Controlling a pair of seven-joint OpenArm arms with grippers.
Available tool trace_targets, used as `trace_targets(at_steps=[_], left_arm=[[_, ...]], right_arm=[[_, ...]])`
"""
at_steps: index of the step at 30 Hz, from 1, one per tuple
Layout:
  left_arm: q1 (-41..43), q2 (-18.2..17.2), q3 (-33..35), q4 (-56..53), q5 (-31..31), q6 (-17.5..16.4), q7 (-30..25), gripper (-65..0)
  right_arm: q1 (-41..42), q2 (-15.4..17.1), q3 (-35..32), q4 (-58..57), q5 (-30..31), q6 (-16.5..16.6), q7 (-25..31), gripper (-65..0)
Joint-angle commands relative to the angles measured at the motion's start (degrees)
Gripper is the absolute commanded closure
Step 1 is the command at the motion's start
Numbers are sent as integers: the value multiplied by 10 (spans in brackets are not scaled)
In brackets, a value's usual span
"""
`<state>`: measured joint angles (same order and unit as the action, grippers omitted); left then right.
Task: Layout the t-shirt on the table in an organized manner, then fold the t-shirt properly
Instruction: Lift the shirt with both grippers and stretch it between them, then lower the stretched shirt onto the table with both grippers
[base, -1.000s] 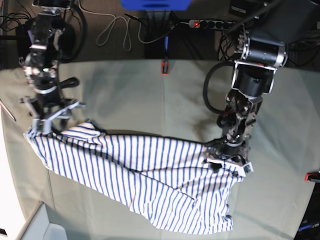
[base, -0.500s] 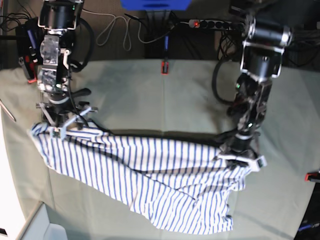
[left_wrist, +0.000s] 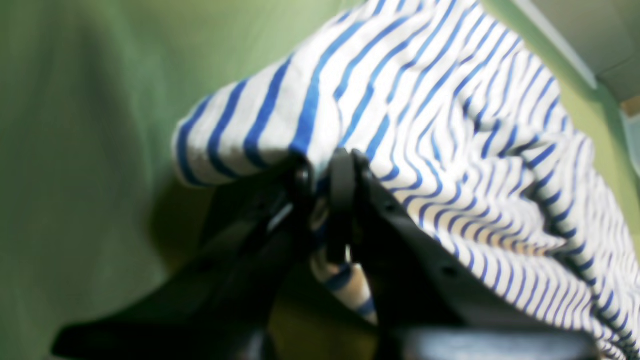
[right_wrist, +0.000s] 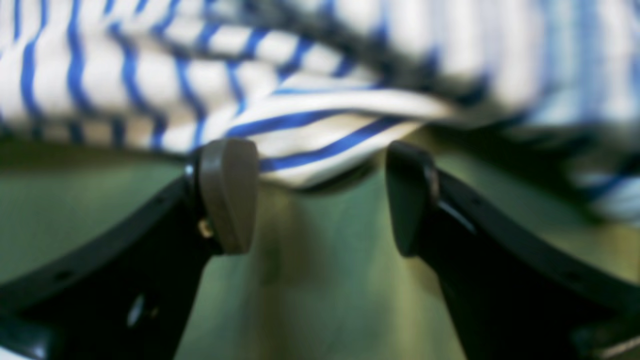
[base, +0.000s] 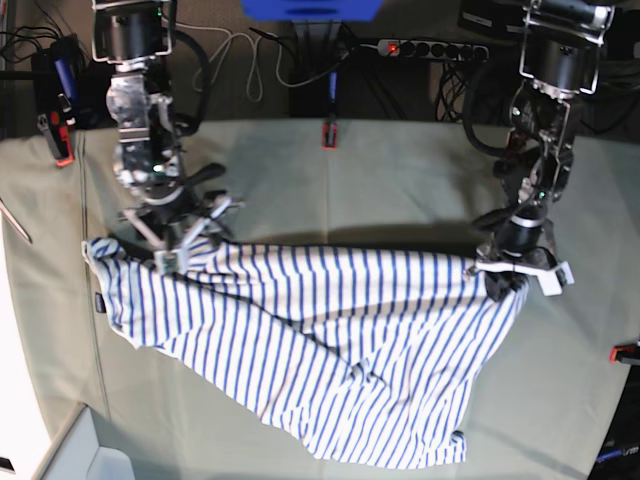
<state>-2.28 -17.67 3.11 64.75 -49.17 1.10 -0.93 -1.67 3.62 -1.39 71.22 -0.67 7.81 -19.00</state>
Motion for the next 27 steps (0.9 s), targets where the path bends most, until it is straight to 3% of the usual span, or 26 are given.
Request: trace_targets(at_steps=[1,6,8,11,13,14,22,27], left_arm=[[-5,-8,-3,10,-1,-4,-17,-1],[-3,-8,-3,11,-1,-4,-17,-1],[-3,-9,-3,11,-1,-4,-17,-1],[-3,-9,-3,11,-1,-4,-17,-1],[-3,-9,-3,20,-1,-4,-17,-1],[-2,-9,-3,27,-1,-4,-17,-1],[29,-36,-3,96,0,-4,-17,-1],[90,-61,-25,155,0,-3,-16,-1]], right_arm=[[17,1,-3,-1,4,6,8,-408],[34,0,-6,-35,4,6,8,-402],[34,1,-5,-33,4,6,8,-368],[35,4,-5,-32,4,8,8,-198],[31,5,-4,-20,4,8,8,-31],[27,5,-2,-3,4,8,8,0],[-111,5,-3,256,4,8,8,0],[-195,5,-3,387,4,8,8,0]])
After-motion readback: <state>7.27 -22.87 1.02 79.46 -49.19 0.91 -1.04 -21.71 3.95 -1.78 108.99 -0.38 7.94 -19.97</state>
